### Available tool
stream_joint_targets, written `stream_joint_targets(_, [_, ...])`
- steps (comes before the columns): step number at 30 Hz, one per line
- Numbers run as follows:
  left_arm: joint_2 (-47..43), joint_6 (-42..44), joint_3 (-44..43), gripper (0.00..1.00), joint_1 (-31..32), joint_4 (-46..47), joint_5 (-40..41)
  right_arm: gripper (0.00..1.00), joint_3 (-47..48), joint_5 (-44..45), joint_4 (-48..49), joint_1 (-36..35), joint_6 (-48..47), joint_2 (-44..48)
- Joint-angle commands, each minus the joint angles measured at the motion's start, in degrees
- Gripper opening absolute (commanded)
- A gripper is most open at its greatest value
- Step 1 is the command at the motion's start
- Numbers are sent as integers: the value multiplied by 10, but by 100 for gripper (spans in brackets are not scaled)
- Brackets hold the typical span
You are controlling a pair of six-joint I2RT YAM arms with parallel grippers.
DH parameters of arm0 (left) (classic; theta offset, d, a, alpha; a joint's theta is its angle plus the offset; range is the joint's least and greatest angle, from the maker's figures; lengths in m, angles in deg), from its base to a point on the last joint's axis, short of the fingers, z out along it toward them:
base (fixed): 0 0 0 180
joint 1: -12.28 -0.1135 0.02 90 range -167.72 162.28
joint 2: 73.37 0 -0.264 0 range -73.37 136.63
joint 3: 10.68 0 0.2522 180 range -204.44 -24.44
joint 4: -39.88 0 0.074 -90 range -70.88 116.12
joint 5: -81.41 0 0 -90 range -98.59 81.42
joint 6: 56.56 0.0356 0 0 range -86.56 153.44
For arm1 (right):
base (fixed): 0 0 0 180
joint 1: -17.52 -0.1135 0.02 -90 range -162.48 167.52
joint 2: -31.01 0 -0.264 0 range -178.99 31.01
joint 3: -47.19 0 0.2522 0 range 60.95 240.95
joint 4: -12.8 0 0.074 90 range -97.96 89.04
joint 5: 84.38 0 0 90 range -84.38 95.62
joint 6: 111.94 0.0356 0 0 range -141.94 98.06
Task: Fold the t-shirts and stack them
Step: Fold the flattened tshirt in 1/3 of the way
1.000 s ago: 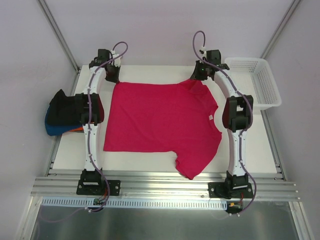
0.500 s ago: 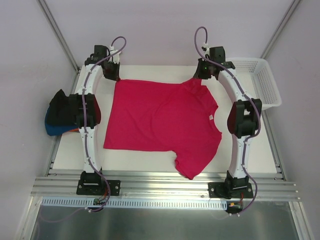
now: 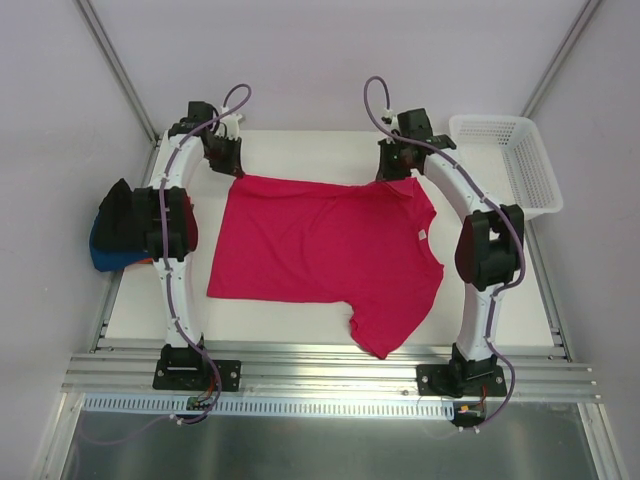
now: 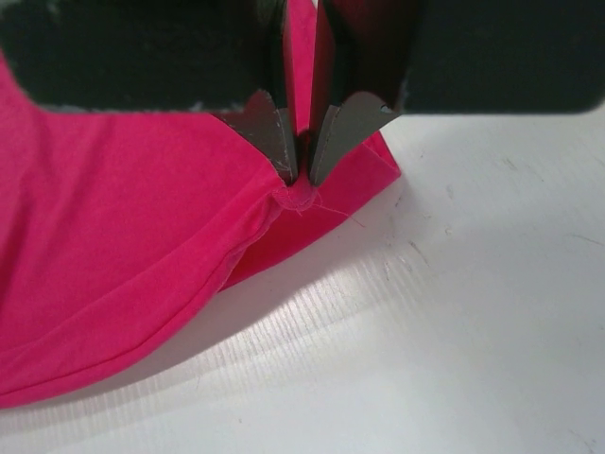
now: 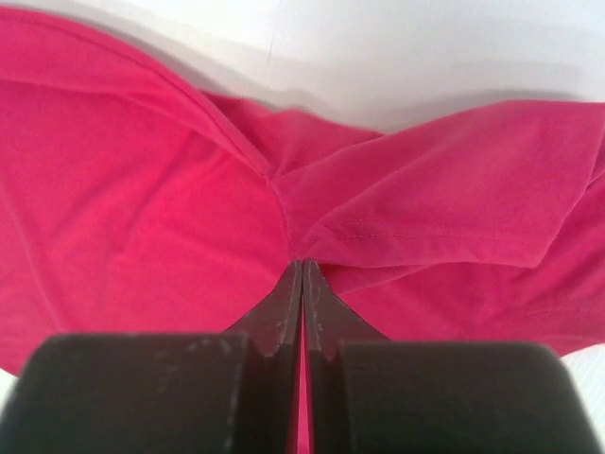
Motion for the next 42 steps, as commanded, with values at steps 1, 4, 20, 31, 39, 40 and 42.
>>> stream_joint_targets(1, [-59,0,5,9,-10,-2,-24,0,-26,9,-19,-17,-9,58])
stream_joint_targets(4, [-64,2,5,9,-15,-2,-21,0,-53,5,-22,-31,-7,71])
stream_joint_targets(20, [-40,-17,-23,9,-27,-3,-35,53,-64,-8,-23,80,-33,7])
stream_joint_targets(31, [-47,10,-8,9,-27,-15,-21,39,36,-105,-1,104,27,-115])
stream_joint_targets(39, [-34,-3,-24,9,-27,-24,-13,34,23,-114,-7,111,27,-117])
stream_joint_targets(40, [-34,-3,-24,9,-28,-25,-12,34,20,-114,-11,112,27,-113])
stream_joint_targets(42, [-33,-3,-24,9,-30,-25,-12,34,9,-109,-13,116,23,-99])
